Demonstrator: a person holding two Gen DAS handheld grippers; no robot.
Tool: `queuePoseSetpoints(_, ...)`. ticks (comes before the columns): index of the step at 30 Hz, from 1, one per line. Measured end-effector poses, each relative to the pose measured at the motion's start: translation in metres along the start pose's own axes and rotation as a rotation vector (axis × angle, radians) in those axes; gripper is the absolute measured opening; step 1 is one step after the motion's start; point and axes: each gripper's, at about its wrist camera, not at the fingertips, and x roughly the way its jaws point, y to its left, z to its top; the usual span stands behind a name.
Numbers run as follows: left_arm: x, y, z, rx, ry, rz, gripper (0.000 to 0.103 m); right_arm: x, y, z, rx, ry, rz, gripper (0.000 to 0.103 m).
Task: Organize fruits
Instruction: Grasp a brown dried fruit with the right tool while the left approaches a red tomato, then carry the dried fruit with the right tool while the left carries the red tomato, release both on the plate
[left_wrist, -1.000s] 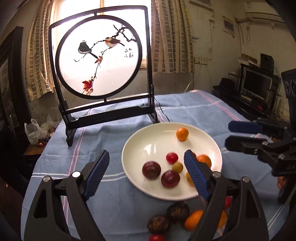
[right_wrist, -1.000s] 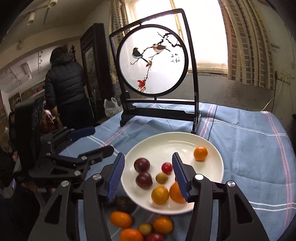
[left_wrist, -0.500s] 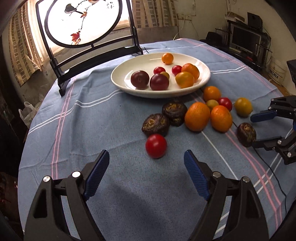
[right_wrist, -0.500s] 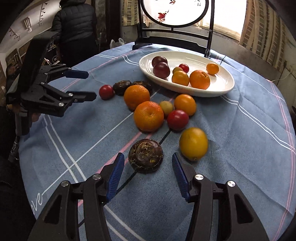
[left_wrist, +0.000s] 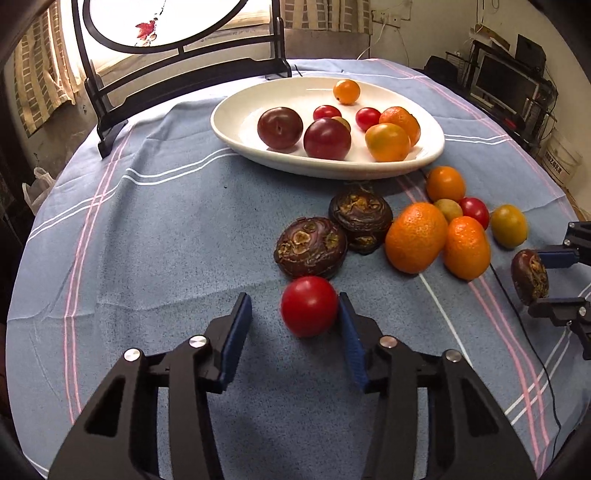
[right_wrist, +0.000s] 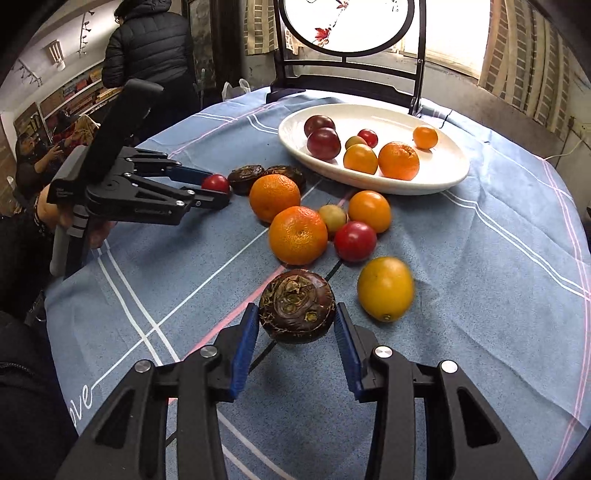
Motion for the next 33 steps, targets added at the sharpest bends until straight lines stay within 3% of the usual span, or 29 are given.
queuePoseSetpoints(2,-0.002,-0.001,0.001,-0.002,-0.007,-0.029,0.027,0.000,0.000,0.000,-0.003,-0.002,0.000,0.042)
queuePoseSetpoints(15,-0.042,-0.023,0.021,0.075,-0.136,0.100,0.027,-0.013,-0.002,0.011,-0.012,-0.037,0.007,0.042)
queuePoseSetpoints(27,-0.056,-0.038,0.094,0.082,-0.262,0.117,0.027,-0.040,-0.032,0.082,-0.013,-0.195,-0.044,0.042)
queuePoseSetpoints(33,-0.055,-0.031,0.124,0.036,-0.310,0.108,0.027,-0.048,-0.053,0.116,0.021,-0.292,-0.040,0.042)
